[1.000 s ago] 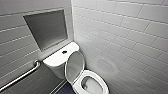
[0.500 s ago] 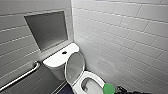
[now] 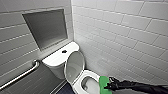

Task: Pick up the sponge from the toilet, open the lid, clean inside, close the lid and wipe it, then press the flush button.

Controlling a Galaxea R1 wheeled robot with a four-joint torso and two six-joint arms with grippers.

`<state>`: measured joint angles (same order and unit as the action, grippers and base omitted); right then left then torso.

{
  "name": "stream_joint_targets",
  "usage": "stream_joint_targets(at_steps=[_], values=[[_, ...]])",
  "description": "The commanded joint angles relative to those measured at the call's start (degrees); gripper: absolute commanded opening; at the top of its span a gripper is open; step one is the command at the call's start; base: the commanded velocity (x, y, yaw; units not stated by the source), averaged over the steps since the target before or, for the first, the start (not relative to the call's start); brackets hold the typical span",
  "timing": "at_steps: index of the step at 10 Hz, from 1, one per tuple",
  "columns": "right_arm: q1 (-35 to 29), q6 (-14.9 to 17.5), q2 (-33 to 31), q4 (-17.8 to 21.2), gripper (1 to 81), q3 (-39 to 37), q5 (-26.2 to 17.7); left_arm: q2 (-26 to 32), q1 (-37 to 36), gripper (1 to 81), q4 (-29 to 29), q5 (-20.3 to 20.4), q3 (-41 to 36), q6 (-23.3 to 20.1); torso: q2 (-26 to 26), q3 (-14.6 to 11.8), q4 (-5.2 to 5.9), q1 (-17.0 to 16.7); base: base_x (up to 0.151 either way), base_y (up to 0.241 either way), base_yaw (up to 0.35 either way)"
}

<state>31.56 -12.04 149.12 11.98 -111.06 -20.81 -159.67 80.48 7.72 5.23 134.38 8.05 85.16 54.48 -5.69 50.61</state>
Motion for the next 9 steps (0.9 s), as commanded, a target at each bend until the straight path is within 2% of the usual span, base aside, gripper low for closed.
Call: stream_joint_targets(at_steps=[1, 4, 5, 6, 9], values=[[-10.67, -0.35, 1.3, 1.82, 1.0, -1.43, -3.36, 0.49, -0.54, 81.1, -0.42, -3.47, -0.87, 0.22, 0.0, 5.24, 0.0, 0.0, 0.0, 0.0, 0.0], [-13.66, -0.44, 2.51, 2.08, 1.0, -1.43, -3.36, 0.23, -0.54, 81.1, -0.6, -3.47, -0.87, 0.22, 0.0, 9.67, 0.0, 0.02, 0.0, 0.0, 0.0], [-14.63, -0.61, 3.66, 2.08, 1.0, -1.96, -3.36, 0.14, -0.54, 81.1, -0.6, -3.47, -0.87, 0.22, -0.02, 9.81, 0.0, 0.02, 0.0, 0.0, 0.0], [-15.16, -1.05, 4.2, 2.08, 1.0, -2.14, -3.36, 0.14, -0.54, 81.1, -0.6, -3.47, -0.87, 0.22, -0.05, 8.53, 0.0, 0.04, 0.0, 0.0, 0.0], [-16.83, -1.4, 5.96, 2.08, 1.0, -2.66, -3.27, 0.4, -0.28, 81.1, -0.6, -4.35, -2.63, 0.22, -0.09, 9.2, 0.0, 0.09, 0.0, 0.0, 0.0]])
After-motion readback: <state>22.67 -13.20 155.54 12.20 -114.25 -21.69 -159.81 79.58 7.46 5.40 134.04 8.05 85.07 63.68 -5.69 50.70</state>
